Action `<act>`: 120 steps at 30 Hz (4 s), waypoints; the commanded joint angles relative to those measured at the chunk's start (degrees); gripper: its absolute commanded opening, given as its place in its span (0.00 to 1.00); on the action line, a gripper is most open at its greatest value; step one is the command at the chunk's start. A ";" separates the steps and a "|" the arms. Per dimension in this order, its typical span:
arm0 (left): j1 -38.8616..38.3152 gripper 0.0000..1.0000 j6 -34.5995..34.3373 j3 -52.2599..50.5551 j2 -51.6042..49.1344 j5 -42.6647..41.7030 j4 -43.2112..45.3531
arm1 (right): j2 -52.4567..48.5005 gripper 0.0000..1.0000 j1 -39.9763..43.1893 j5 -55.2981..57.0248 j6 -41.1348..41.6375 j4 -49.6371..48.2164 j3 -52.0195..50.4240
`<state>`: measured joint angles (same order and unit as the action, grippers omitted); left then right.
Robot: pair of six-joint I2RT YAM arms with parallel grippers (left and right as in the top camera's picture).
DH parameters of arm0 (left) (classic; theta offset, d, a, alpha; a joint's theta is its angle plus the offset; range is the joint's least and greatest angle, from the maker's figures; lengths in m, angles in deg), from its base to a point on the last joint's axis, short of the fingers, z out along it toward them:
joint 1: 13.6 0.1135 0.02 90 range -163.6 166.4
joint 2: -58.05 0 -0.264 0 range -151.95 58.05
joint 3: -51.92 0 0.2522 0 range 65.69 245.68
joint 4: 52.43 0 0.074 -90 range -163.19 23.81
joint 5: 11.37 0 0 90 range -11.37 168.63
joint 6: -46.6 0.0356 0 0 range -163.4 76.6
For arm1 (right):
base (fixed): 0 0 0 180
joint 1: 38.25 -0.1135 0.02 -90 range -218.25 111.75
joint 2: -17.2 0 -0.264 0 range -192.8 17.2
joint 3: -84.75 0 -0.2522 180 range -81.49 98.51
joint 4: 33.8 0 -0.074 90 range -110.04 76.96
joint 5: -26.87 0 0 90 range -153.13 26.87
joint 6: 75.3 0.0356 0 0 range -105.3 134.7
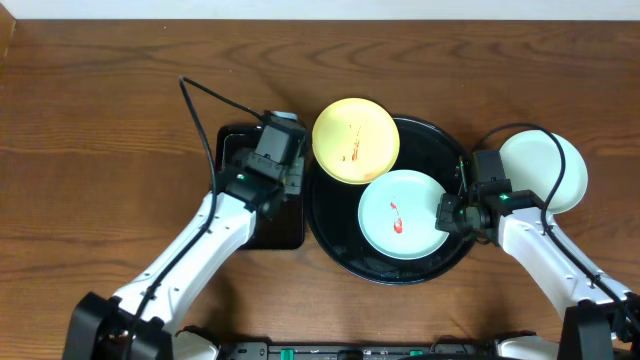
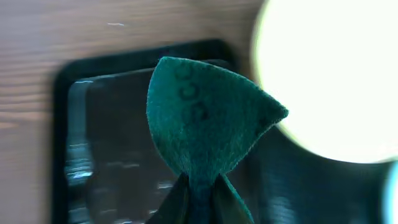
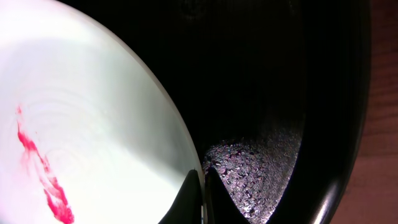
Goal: Clean dirty plates on tray and stack at the side
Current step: 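Scrub the stained pale green plate with the sponge in the left gripper, then return the sponge to the small black tray with the left gripper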
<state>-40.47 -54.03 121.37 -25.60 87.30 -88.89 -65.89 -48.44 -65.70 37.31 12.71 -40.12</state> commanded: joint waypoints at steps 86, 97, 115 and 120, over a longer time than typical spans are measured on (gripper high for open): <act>-27.43 0.07 -33.62 1.88 -20.22 -10.88 22.71 | -0.44 0.01 -0.39 -0.31 5.66 -1.05 -4.52; -23.04 0.07 -29.16 1.95 -24.00 -3.63 20.20 | -0.44 0.01 -0.39 -0.31 5.66 -1.03 -4.52; -13.81 0.07 -19.78 1.99 1.79 -2.34 0.11 | -0.44 0.30 -0.39 -0.31 5.64 -3.89 -4.52; -5.22 0.07 -18.93 1.14 2.08 -1.73 -4.72 | -0.44 0.22 -0.42 -0.31 5.66 -4.76 -4.52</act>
<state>-49.19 -74.82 123.20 -23.62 83.67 -93.24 -66.11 -48.46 -66.73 42.80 8.19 -44.19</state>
